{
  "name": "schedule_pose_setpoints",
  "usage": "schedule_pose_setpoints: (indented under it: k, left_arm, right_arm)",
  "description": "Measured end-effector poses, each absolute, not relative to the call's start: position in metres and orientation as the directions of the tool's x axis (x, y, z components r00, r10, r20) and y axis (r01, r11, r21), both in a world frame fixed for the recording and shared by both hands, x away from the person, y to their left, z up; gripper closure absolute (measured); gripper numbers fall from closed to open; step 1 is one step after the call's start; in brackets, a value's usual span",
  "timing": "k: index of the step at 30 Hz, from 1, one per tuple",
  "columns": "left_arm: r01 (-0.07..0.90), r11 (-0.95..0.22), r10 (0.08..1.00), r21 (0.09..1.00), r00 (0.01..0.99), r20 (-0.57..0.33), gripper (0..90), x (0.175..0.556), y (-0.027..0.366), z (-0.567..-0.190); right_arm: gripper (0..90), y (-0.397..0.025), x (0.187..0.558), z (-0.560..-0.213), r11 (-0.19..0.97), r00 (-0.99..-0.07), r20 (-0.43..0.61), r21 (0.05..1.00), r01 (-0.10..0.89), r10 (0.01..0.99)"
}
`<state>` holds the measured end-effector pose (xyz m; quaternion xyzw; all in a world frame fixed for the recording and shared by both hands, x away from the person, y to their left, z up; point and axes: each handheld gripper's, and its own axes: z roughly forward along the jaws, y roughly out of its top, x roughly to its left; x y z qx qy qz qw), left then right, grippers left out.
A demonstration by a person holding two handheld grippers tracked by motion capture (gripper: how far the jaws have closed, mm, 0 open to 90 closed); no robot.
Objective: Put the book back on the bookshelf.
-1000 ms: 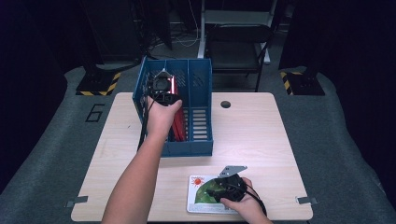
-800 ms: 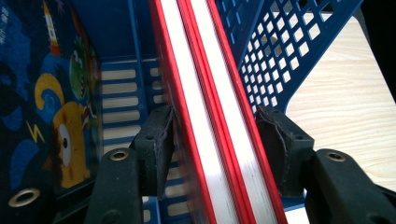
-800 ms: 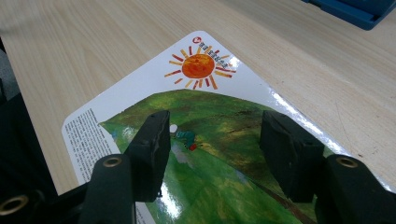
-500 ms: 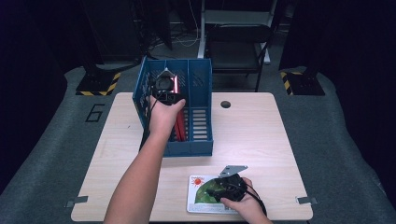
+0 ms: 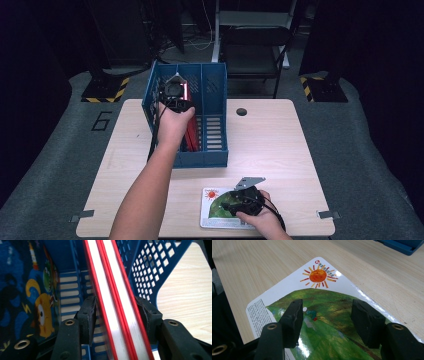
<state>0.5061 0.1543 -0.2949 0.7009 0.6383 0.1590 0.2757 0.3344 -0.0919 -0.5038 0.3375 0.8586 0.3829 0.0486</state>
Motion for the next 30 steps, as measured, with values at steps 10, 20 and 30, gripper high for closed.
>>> schedule_pose_setpoints:
  k: [10,20,30]
  left_arm:
    - [0.828,0.008,0.990,0.560,0.073,-0.122,57.5,0.511,0.155,-0.295]
    - [0.838,0.006,0.990,0.545,0.074,-0.124,56.1,0.518,0.146,-0.310]
    - [0.846,-0.020,0.993,0.533,0.081,-0.091,61.8,0.520,0.143,-0.308]
  right_arm:
    - [42.6,-0.092,0.334,-0.504,0.483,-0.768,0.175,0.686,0.544,0.616]
    - [42.6,-0.093,0.335,-0.503,0.485,-0.767,0.181,0.680,0.549,0.616]
    - [42.4,-0.093,0.335,-0.503,0.484,-0.772,0.188,0.683,0.547,0.607]
